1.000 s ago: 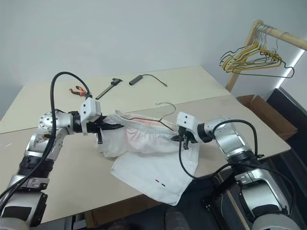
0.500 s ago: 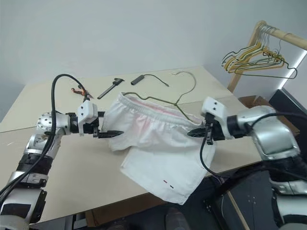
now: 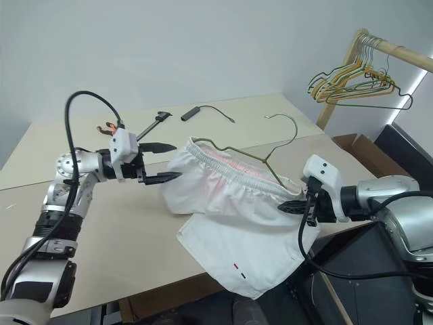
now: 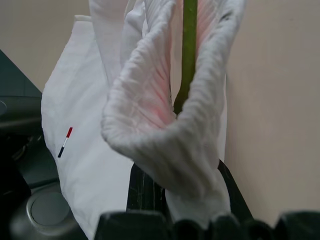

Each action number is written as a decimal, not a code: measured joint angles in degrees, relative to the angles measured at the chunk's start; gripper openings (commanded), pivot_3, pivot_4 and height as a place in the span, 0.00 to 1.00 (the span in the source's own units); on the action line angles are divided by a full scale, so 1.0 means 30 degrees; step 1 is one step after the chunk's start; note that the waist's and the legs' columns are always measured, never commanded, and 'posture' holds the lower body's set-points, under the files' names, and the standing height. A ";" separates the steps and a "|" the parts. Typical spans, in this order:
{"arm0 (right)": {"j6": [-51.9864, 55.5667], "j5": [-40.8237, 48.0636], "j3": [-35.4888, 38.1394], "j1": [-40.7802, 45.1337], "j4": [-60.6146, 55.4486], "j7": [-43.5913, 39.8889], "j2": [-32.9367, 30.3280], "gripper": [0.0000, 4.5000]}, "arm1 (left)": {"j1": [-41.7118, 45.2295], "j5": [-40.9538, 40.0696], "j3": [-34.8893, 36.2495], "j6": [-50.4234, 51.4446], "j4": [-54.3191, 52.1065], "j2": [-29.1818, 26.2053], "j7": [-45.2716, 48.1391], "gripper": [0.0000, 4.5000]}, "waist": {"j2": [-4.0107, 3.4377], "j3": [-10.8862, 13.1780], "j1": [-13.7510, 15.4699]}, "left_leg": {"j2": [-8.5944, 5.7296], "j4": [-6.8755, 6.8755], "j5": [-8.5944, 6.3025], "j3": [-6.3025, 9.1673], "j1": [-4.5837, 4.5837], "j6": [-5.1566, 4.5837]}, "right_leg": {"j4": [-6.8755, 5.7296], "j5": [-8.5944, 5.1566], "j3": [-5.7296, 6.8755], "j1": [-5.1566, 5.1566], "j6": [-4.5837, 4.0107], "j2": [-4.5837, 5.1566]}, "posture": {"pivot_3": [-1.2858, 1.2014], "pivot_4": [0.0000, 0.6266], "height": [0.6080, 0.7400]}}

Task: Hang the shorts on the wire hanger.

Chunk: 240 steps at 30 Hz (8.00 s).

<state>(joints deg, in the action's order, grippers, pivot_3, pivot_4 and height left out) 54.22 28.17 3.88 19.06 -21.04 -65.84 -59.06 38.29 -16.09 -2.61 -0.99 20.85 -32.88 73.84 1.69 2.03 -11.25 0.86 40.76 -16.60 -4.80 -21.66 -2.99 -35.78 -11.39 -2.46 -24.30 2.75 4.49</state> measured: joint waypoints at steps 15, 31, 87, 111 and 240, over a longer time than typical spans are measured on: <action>-0.1251 -0.0165 -0.1815 0.1039 0.0487 -0.0815 -0.0876 0.00 | 0.2076 0.0732 -0.0719 -0.2058 0.3058 -0.0514 0.2934 0.04 | 0.0001 0.0001 -0.0351 | 0.0004 -0.0001 -0.0007 0.0004 -0.0028 -0.0011 | 0.0011 -0.0005 -0.0008 -0.0021 0.0009 0.0000 | 0.42 0.00 1.00; -0.3551 -0.1704 -0.3254 0.0385 0.1940 -0.1348 -0.1545 0.00 | 0.2616 0.0822 -0.0693 -0.2580 0.3067 -0.1162 0.3457 0.01 | 0.0000 0.0001 -0.0195 | 0.0006 -0.0001 -0.0007 0.0003 -0.0025 -0.0012 | 0.0004 -0.0005 -0.0006 -0.0024 0.0009 0.0000 | 0.42 0.00 1.00; -0.4319 -0.3147 -0.5033 0.2983 0.2287 -0.2628 -0.1498 0.00 | 0.2753 0.2339 -0.1322 -0.5112 0.3538 -0.1481 0.3326 0.01 | -0.0004 0.0003 0.0070 | 0.0005 0.0000 -0.0009 -0.0005 -0.0026 -0.0016 | -0.0006 -0.0004 -0.0006 -0.0032 0.0009 0.0009 | 0.44 0.00 1.00; -0.4998 -0.4838 -0.5837 0.2206 0.2587 -0.3006 -0.1688 0.00 | 0.3017 0.1693 -0.1256 -0.5048 0.1799 -0.1741 0.2846 0.01 | -0.0004 0.0003 0.0294 | 0.0006 0.0003 -0.0008 -0.0012 -0.0018 -0.0016 | -0.0009 -0.0005 -0.0007 -0.0029 0.0009 0.0002 | 0.44 0.00 1.00; 0.4790 -0.6732 0.3361 1.6754 3.2285 1.1913 -0.6124 0.00 | 0.1383 -1.0422 0.3528 1.2829 -0.9371 0.1943 -0.6766 0.99 | -0.0232 0.0143 -0.4528 | -0.0087 -0.0361 -0.0149 -0.0387 0.0528 -0.0056 | 0.0338 -0.0117 -0.0531 0.0519 0.0428 -0.0004 | 0.37 0.00 1.00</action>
<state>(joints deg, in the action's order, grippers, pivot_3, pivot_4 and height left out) 68.59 7.97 13.96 69.33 75.82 -30.10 -77.43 42.43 -47.35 7.97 37.49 -7.27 -27.05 53.54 0.99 2.46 -24.84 0.60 39.68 -17.04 -5.96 -20.07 -3.16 -34.77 -11.74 -4.05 -22.74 4.04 4.48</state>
